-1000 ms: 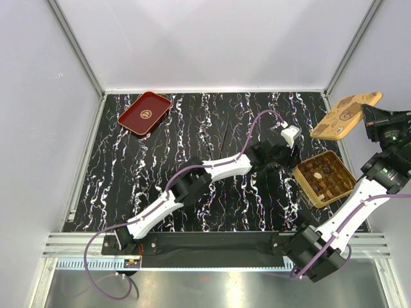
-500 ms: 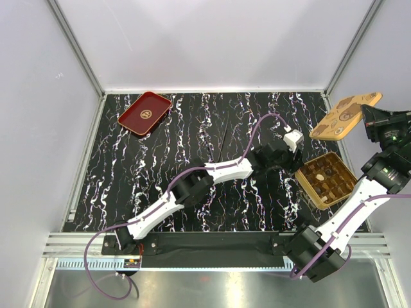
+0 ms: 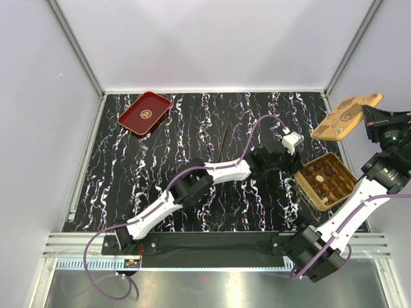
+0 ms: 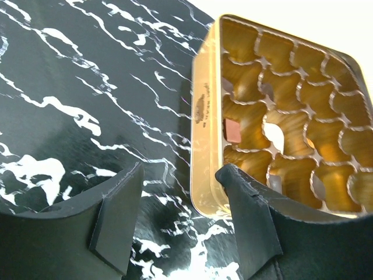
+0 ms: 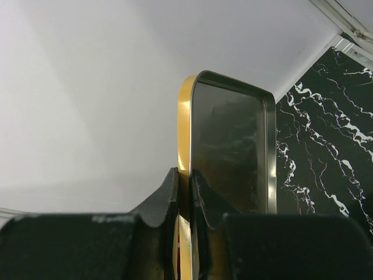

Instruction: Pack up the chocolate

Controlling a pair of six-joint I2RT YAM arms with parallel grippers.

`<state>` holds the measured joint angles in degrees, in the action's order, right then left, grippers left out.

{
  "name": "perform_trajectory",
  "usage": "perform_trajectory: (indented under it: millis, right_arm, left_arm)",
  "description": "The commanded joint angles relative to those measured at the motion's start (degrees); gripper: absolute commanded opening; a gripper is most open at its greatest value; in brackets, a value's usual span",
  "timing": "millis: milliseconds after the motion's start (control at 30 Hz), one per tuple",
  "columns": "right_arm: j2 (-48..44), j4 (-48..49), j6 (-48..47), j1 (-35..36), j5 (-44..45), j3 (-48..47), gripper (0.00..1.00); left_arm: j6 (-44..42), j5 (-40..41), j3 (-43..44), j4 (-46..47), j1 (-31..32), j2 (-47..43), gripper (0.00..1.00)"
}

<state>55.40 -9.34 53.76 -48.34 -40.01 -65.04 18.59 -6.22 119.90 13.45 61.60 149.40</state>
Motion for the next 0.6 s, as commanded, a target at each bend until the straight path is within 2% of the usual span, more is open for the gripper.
perform_trajectory:
  millis: [0, 167, 400, 567]
  right_arm:
    - [-0.90, 1.79, -0.93, -0.09, 0.63, -1.94, 0.00]
    - [-1.26, 2.05, -0.85, -0.09, 0.72, -1.06, 0.00]
    - [-1.34, 2.22, -0.93, -0.09, 0.72, -0.80, 0.00]
    - [-1.52, 2.31, -0.76, -0.09, 0.81, -0.35, 0.00]
  left_arm:
    - [-1.01, -4.33, -3.61, 3.06, 0.80, -3.94, 0.63]
    - [-1.63, -3.89, -0.19, -0.53, 0.97, -2.72, 0.63]
    - [-1.98, -5.38, -3.26, 1.67, 1.15, -4.38, 0.65]
    - [-3.38, -3.89, -0.89, -2.11, 1.68, -3.24, 0.66]
